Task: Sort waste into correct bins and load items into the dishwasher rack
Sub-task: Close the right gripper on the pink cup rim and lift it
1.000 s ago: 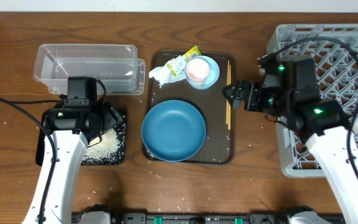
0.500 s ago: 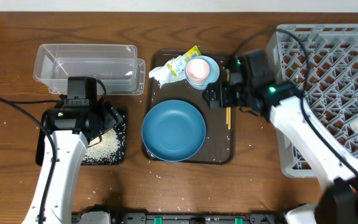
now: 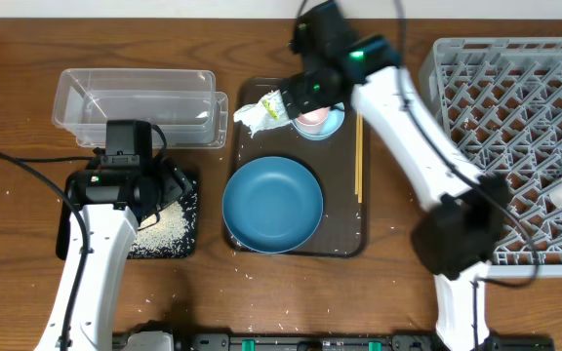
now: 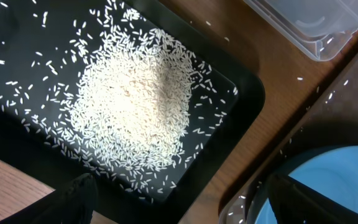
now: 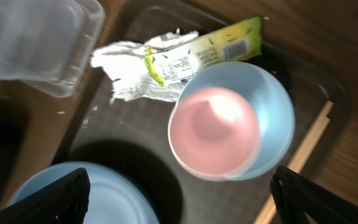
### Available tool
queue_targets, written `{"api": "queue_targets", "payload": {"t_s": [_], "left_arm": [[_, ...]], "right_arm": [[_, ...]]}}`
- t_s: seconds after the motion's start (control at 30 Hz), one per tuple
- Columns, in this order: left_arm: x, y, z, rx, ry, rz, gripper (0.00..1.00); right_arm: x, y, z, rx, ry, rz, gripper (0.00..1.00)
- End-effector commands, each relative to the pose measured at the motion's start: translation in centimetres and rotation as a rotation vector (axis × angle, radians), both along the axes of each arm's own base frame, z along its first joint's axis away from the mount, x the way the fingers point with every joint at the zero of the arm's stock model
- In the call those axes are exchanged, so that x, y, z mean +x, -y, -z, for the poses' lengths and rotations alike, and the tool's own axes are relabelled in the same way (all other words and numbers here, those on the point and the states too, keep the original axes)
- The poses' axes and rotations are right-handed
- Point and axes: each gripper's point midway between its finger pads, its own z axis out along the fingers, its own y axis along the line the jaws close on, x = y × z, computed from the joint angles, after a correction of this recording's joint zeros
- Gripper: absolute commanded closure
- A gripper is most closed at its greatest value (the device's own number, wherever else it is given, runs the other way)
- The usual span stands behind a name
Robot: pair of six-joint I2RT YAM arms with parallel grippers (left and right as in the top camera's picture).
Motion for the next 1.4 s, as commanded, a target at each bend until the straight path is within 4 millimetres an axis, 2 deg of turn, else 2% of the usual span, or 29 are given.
{"api": "queue_targets", "payload": {"t_s": [0.0, 0.2, 0.57, 0.8, 0.97, 1.07, 1.27, 1.37], "left_arm": [[0.3, -0.3, -0.4, 0.016, 0.006, 0.004, 0.10], [0.3, -0.3, -0.4, 0.016, 0.006, 0.004, 0.10], [0.3, -0.3, -0.4, 0.016, 0.006, 0.004, 0.10], [0.3, -0.3, -0.4, 0.016, 0.006, 0.004, 0.10], [0.3, -0.3, -0.4, 0.016, 0.006, 0.004, 0.10], [0.3, -0.3, -0.4, 0.016, 0.006, 0.004, 0.10], [0.3, -0.3, -0.4, 0.016, 0.006, 0.004, 0.10], [0.3, -0.3, -0.4, 0.016, 0.006, 0.004, 0.10]], "right_arm": [[0.9, -0.7, 2.7, -0.122, 0.035, 0.009, 0.12], [1.0, -2.1, 4.9, -0.132, 0.025, 0.015, 0.30], [1.1, -1.9, 9.0, -0.184, -0.024, 0.073, 0.49], [1.4, -2.2, 8.4, -0.171, -0.007, 0.075, 0.59], [1.4, -2.2, 8.0, -0.166, -0.008, 0.082, 0.71], [1.4, -2.2, 7.8, -0.160, -0.010, 0.089, 0.75], [1.4, -2.3, 6.9, -0.152, -0.009, 0.096, 0.96], [1.3, -2.3, 6.5, -0.152, -0.010, 0.096, 0.99]]}}
